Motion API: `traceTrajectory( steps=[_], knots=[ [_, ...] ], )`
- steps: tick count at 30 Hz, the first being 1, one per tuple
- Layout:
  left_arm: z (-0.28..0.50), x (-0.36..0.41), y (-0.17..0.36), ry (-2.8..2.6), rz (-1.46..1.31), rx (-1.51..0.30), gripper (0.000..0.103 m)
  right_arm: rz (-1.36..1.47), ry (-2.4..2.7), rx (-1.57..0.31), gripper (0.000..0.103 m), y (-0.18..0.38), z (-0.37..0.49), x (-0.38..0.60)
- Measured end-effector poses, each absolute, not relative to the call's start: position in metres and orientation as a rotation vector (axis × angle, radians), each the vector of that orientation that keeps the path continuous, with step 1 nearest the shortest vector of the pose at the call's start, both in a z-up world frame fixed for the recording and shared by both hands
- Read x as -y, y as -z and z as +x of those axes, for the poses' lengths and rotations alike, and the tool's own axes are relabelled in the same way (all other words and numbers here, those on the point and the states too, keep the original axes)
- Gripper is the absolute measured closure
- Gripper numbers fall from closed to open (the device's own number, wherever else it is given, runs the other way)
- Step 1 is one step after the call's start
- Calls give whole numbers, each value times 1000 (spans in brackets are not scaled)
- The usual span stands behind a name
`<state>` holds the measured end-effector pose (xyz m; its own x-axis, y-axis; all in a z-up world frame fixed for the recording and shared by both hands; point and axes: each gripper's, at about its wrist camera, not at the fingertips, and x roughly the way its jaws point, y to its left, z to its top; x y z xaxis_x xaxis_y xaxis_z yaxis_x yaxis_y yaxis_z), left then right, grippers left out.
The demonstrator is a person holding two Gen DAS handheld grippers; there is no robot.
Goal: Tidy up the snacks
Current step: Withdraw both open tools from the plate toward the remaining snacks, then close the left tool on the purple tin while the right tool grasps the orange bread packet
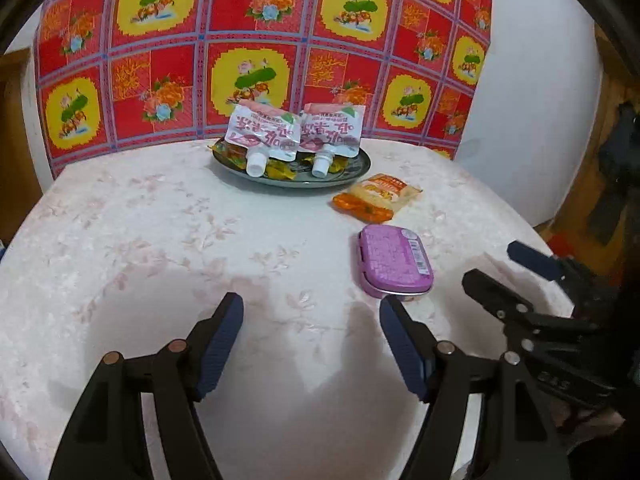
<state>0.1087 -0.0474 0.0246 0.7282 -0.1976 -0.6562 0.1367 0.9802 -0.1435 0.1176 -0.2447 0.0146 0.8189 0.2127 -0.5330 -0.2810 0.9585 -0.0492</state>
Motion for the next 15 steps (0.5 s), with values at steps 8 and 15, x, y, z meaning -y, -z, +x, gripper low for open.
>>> traceTrajectory(
  steps=[8, 15],
  knots=[
    [117, 55, -30, 198, -101, -800, 29, -40, -247, -585, 24, -5, 124, 257],
    [130, 88, -43, 262, -48, -794, 29, -17, -173, -565, 24, -6, 107, 273]
  ],
)
